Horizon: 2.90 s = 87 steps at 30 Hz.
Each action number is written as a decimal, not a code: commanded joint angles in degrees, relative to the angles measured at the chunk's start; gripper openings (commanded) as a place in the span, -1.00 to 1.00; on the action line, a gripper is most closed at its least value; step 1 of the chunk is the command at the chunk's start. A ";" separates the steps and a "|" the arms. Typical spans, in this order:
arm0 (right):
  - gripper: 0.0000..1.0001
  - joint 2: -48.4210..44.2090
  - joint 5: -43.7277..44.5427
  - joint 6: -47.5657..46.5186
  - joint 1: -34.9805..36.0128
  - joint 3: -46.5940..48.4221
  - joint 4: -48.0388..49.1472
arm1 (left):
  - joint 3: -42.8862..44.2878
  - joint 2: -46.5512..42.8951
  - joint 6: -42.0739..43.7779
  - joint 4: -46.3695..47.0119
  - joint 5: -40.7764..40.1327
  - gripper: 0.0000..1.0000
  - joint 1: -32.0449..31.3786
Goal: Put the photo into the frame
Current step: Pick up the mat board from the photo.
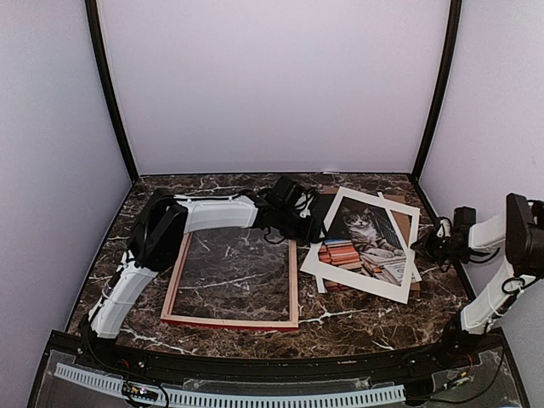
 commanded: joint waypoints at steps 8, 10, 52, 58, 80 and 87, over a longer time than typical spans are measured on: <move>-0.60 0.49 -4.47 1.67 -0.29 -1.31 2.68 | 1.92 2.13 -0.86 -2.68 1.96 0.29 -0.50; -0.61 0.51 -5.22 1.92 -0.25 -1.26 3.03 | 1.74 2.08 -0.98 -2.66 2.17 0.24 -0.58; -0.39 -5.58 -7.99 2.80 0.16 -1.19 3.43 | -1.82 1.11 3.71 -3.12 -4.73 -0.18 -2.08; -0.31 -6.32 -6.76 2.19 0.68 -0.84 2.96 | -1.85 0.93 3.78 -3.12 -4.76 -0.19 -2.16; -0.47 -8.20 -8.25 9.80 0.85 -0.44 5.78 | -2.60 0.59 4.00 -3.05 -5.74 -0.20 -2.15; -0.47 -8.22 -7.64 11.87 0.85 -0.01 5.89 | -2.90 0.44 3.89 -2.81 -5.83 -0.19 -2.15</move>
